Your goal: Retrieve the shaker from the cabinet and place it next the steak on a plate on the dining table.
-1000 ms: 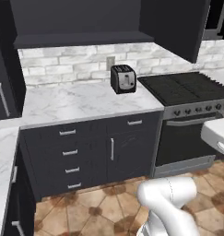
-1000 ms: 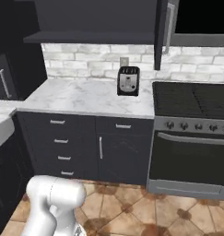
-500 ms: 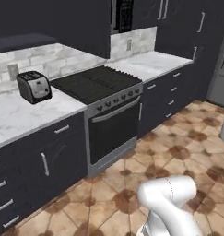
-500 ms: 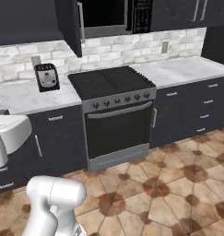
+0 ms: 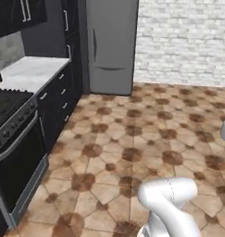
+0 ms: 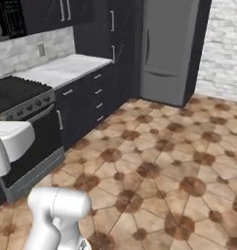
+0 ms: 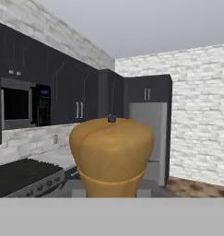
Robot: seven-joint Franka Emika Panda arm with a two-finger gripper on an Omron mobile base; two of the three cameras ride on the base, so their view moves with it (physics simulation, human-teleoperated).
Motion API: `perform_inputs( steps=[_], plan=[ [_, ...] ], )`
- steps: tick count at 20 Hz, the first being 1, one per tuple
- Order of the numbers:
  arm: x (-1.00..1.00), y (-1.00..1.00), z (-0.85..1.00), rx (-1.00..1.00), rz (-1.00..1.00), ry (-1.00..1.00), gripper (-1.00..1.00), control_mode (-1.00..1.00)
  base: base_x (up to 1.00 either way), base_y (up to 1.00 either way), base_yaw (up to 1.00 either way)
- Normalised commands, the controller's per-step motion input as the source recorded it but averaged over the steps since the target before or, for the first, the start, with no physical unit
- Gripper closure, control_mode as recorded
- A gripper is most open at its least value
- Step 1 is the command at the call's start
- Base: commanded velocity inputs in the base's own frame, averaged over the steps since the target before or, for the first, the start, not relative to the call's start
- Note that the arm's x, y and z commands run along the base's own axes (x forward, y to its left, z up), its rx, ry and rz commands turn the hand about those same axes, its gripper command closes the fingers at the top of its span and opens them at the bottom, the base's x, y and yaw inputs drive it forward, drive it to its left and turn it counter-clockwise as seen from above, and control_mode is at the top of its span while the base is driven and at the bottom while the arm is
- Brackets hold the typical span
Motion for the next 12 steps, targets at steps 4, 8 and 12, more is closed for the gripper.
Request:
perform_inputs(
  steps=[4, 8, 12],
  plan=[
    [0.00, 0.00, 0.00, 0.00, 0.00, 0.00, 1.00, 1.00, 0.00, 0.00, -1.00],
    [0.00, 0.00, 0.00, 0.00, 0.00, 0.00, 1.00, 1.00, 0.00, 0.00, -0.98],
    [0.00, 0.00, 0.00, 0.00, 0.00, 0.00, 1.00, 1.00, 0.00, 0.00, -0.97]
  ],
)
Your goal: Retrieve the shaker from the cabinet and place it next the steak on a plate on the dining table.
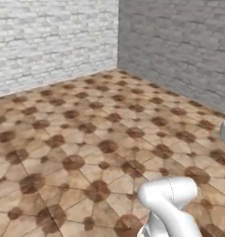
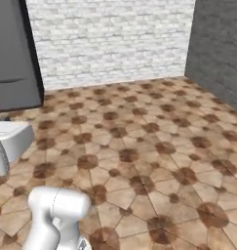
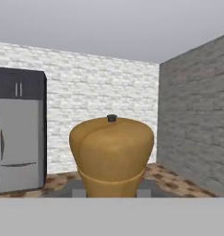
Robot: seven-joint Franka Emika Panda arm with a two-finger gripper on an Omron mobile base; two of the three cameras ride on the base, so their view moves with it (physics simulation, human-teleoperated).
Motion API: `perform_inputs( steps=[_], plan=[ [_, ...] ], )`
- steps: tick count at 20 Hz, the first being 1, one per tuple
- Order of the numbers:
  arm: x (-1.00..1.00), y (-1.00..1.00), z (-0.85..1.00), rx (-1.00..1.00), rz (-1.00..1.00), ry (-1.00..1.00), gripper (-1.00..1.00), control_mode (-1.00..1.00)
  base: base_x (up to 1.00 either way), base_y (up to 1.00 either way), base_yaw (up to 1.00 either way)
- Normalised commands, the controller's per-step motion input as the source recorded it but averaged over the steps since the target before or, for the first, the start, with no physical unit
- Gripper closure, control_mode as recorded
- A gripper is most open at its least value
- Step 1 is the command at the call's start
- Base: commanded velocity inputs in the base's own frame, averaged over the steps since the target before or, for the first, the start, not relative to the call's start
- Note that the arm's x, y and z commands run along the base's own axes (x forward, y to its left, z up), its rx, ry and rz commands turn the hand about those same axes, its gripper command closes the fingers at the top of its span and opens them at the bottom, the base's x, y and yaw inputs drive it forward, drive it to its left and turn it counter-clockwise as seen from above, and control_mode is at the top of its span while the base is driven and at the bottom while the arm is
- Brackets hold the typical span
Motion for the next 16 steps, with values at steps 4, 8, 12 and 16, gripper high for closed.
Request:
perform_inputs(
  steps=[4, 8, 12, 16],
  plan=[
    [0.00, 0.00, 0.00, 0.00, 0.00, 0.00, 1.00, 1.00, 0.00, 0.00, -0.97],
    [0.00, 0.00, 0.00, 0.00, 0.00, 0.00, 1.00, 1.00, -0.01, 0.00, -0.97],
    [0.00, 0.00, 0.00, 0.00, 0.00, 0.00, 1.00, 1.00, -0.08, 0.00, -0.95],
    [0.00, 0.00, 0.00, 0.00, 0.00, 0.00, 1.00, 1.00, -0.08, 0.00, -0.90]
  ],
)
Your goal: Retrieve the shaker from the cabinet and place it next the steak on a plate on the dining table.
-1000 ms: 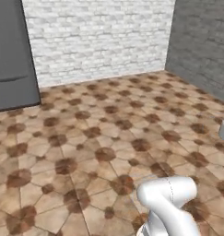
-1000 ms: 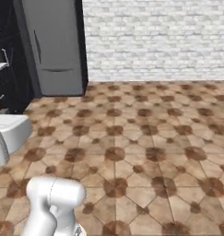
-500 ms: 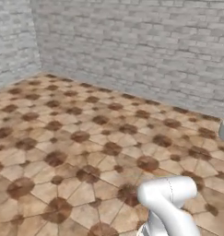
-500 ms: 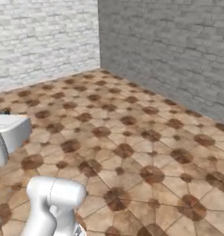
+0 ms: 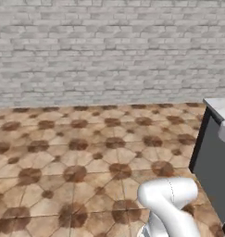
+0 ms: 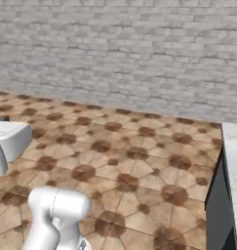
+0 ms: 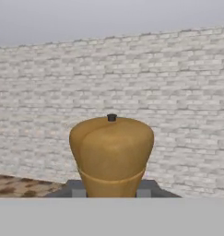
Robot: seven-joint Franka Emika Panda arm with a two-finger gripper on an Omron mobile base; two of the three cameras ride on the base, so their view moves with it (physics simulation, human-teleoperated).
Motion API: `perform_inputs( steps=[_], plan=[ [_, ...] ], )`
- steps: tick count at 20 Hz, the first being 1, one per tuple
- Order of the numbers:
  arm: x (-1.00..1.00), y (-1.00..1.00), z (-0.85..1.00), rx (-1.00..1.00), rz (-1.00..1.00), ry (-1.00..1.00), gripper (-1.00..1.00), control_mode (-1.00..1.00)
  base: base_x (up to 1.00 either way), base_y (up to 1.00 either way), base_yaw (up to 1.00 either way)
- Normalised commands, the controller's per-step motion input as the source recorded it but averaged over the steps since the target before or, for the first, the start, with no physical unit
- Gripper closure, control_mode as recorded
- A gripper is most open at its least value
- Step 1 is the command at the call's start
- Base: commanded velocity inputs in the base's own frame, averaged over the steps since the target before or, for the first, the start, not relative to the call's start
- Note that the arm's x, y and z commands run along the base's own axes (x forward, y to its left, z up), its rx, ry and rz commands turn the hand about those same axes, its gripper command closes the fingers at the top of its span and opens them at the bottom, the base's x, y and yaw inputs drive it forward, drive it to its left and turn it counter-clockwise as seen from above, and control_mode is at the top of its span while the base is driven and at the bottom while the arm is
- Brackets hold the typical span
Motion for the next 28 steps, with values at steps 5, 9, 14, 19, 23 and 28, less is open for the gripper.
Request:
perform_inputs(
  steps=[5, 9, 14, 19, 23, 28],
  plan=[
    [0.00, 0.00, 0.00, 0.00, 0.00, 0.00, 1.00, 1.00, -0.01, 0.03, -0.79],
    [0.00, 0.00, 0.00, 0.00, 0.00, 0.00, 1.00, 1.00, 0.00, 0.06, -0.76],
    [0.00, 0.00, 0.00, 0.00, 0.00, 0.00, 1.00, 1.00, 0.00, 0.12, -0.76],
    [0.00, 0.00, 0.00, 0.00, 0.00, 0.00, 1.00, 1.00, 0.31, 0.76, -0.48],
    [0.00, 0.00, 0.00, 0.00, 0.00, 0.00, 1.00, 1.00, 0.83, 1.00, -0.39],
    [0.00, 0.00, 0.00, 0.00, 0.00, 0.00, 1.00, 1.00, 0.92, 1.00, -0.51]
  ],
)
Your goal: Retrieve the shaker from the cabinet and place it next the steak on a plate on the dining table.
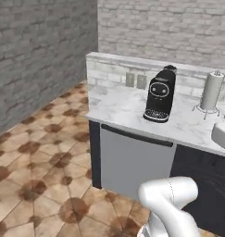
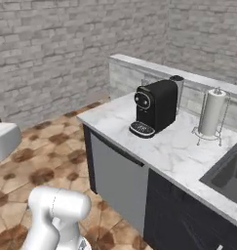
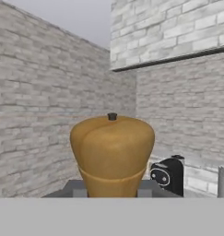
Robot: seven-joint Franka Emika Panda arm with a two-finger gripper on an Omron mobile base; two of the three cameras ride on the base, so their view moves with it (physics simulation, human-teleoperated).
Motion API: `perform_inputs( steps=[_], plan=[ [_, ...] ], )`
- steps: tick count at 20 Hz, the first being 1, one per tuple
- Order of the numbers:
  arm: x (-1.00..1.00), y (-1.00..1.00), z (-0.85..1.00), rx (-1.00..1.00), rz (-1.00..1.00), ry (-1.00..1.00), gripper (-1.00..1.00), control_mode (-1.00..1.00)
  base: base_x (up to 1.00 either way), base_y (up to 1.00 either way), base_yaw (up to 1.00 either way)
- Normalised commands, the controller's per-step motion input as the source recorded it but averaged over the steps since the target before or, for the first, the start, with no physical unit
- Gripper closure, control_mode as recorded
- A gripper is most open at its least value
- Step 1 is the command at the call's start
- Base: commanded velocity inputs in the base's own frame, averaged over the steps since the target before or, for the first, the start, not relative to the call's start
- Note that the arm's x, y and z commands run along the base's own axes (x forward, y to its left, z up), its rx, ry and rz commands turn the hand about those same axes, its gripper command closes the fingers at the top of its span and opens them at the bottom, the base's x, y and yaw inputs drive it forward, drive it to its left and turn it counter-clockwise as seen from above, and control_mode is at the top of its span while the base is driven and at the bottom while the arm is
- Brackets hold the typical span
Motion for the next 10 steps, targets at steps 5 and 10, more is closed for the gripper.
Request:
perform_inputs(
  steps=[5, 10],
  plan=[
    [0.00, 0.00, 0.00, 0.00, 0.00, 0.00, 1.00, 1.00, 0.91, 1.00, -0.57],
    [0.00, 0.00, 0.00, 0.00, 0.00, 0.00, 1.00, 1.00, 0.59, 1.00, -0.57]
  ],
)
